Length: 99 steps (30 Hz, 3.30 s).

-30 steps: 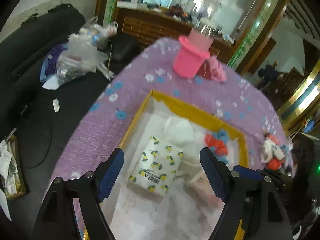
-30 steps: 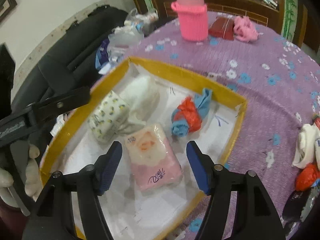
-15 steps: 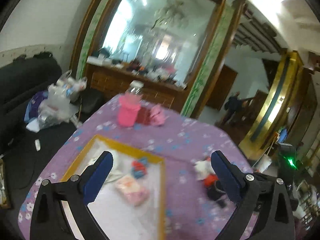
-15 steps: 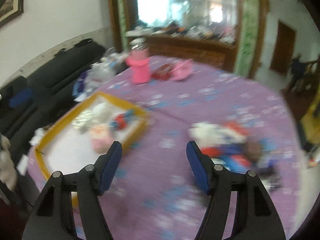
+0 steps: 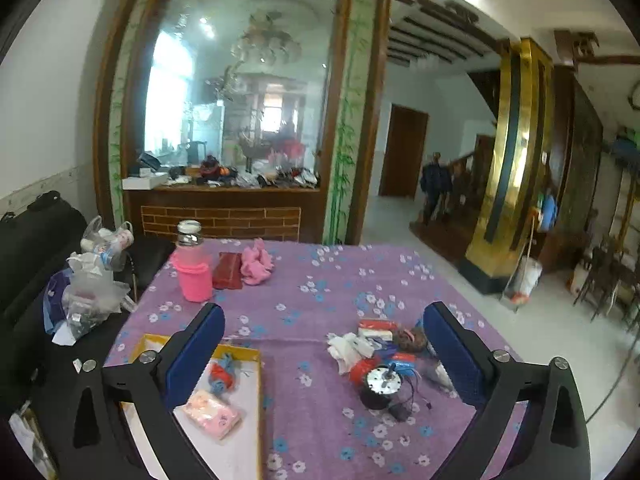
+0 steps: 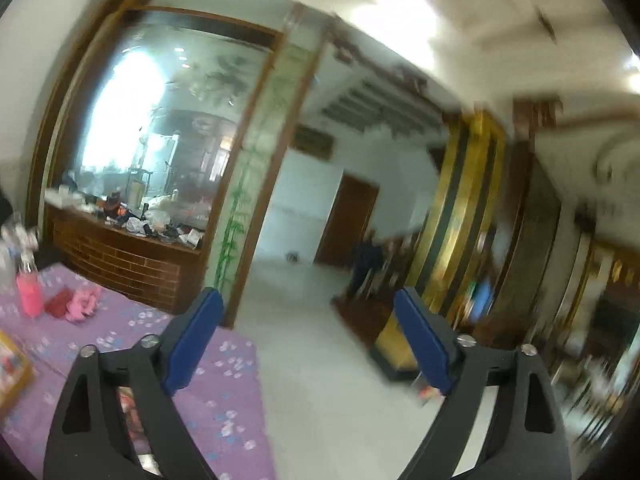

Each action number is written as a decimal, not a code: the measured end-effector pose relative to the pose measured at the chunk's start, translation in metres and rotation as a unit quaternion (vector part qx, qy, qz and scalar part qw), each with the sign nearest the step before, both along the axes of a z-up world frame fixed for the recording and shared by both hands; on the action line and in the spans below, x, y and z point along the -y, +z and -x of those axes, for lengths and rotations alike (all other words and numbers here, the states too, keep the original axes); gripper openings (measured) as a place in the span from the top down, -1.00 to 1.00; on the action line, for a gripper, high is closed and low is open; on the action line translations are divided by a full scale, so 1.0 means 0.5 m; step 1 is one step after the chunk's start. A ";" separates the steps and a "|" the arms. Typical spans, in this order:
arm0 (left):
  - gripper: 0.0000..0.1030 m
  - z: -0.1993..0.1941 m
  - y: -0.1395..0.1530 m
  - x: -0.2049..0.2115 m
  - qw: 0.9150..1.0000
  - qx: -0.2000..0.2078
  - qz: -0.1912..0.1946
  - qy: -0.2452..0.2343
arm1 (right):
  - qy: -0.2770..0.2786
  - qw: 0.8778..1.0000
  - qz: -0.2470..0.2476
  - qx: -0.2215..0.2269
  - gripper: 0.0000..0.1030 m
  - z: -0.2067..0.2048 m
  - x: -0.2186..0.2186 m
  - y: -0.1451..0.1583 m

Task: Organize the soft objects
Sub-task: 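Move both open grippers back from the box toward the pile, then grasp the blue-white tissue pack in the pile with the left gripper, then carry the blue-white pack and black snack bag over the yellow box with both grippers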

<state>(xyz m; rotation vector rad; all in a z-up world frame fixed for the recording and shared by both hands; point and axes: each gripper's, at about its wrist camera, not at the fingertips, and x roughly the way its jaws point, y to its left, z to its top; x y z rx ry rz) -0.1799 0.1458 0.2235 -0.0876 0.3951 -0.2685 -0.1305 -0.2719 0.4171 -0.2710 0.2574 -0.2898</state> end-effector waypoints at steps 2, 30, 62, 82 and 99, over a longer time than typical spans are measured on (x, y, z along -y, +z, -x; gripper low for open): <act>-0.99 -0.018 0.004 0.028 1.000 -0.010 -0.007 -0.006 | 0.016 0.998 -0.058 -0.032 -0.78 -0.022 0.035 -0.056; -0.47 -0.668 -0.282 0.324 0.921 -0.379 -0.003 -0.085 | 0.072 0.876 -0.421 -0.225 -0.77 -0.216 0.124 -0.753; 0.09 -0.480 -0.268 0.501 0.897 -0.319 -0.106 -0.288 | 0.067 0.856 -0.456 -0.233 -0.77 -0.222 0.142 -0.785; -0.40 -0.464 -0.336 0.620 0.930 -0.239 -0.174 -0.219 | 0.048 0.847 -0.483 -0.217 -0.77 -0.212 0.167 -0.784; 0.47 -0.369 -0.241 0.483 0.946 -0.225 -0.022 -0.234 | 0.037 0.843 -0.475 -0.248 -0.77 -0.224 0.162 -0.809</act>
